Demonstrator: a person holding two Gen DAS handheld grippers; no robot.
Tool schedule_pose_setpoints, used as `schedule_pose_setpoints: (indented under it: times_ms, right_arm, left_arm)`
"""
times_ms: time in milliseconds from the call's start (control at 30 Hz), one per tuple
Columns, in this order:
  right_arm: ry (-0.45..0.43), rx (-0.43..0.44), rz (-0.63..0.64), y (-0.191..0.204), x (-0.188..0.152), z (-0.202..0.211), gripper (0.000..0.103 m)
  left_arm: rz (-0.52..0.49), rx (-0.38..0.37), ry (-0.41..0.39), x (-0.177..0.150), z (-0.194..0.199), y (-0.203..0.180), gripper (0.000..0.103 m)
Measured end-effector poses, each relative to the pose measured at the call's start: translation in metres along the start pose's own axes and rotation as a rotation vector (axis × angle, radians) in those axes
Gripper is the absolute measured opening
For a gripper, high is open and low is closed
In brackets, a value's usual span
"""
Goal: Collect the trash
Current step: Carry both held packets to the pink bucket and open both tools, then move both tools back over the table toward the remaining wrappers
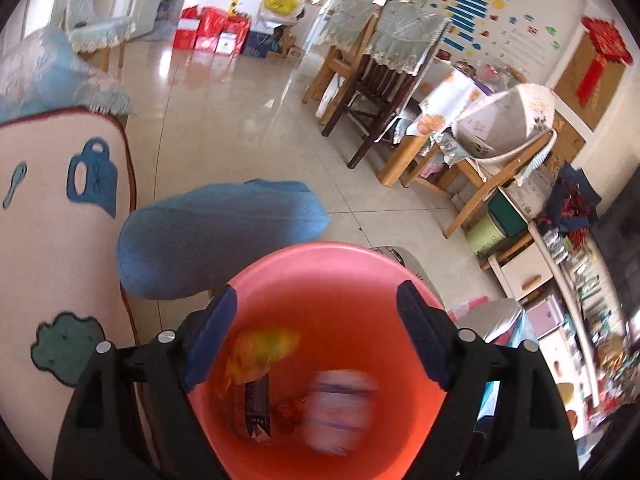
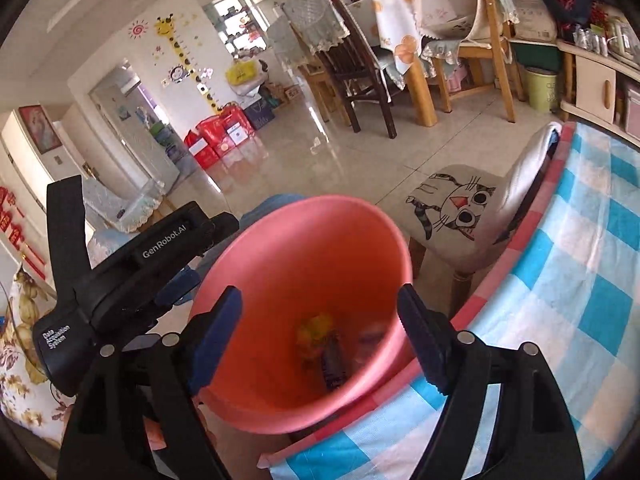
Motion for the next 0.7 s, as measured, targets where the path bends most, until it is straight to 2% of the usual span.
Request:
schedule_pose_setpoints:
  times_ms: [100, 367, 433, 533, 700]
  right_arm:
    - [-0.037, -0.037, -0.005, -0.008, -0.003, 0.019, 0.082]
    - [-0.075, -0.168, 0.055, -0.024, -0.038, 0.070, 0.086]
    - [-0.076, -0.192, 0.061, -0.030, -0.048, 0.081, 0.086]
    - [-0.076, -0.211, 0.060, -0.038, -0.062, 0.098, 0.086]
    - [-0.127, -0.246, 0.054, -0.052, -0.077, 0.130, 0.090]
  left_arm:
    - [-0.019, -0.028, -0.050, -0.002, 0.007, -0.011, 0.085]
    - [-0.136, -0.199, -0.193, -0.018, 0.030, -0.055, 0.089]
    - [-0.156, -0.247, -0.207, -0.023, 0.036, -0.067, 0.093]
    - [-0.207, -0.310, -0.207, -0.032, 0.044, -0.087, 0.093]
    - [-0.333, -0.306, -0.180, -0.046, 0.054, -0.114, 0.094]
Point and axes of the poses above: each gripper's, at about its wrist camera, not at the fingertips, and z roughly against the way its jaws point, y to its left, x to its top, the point moved 3 cm from there along -z, roughly the way its jaws point, and after that the axes turned 7 degrees about -x, right-handed, at the moved point
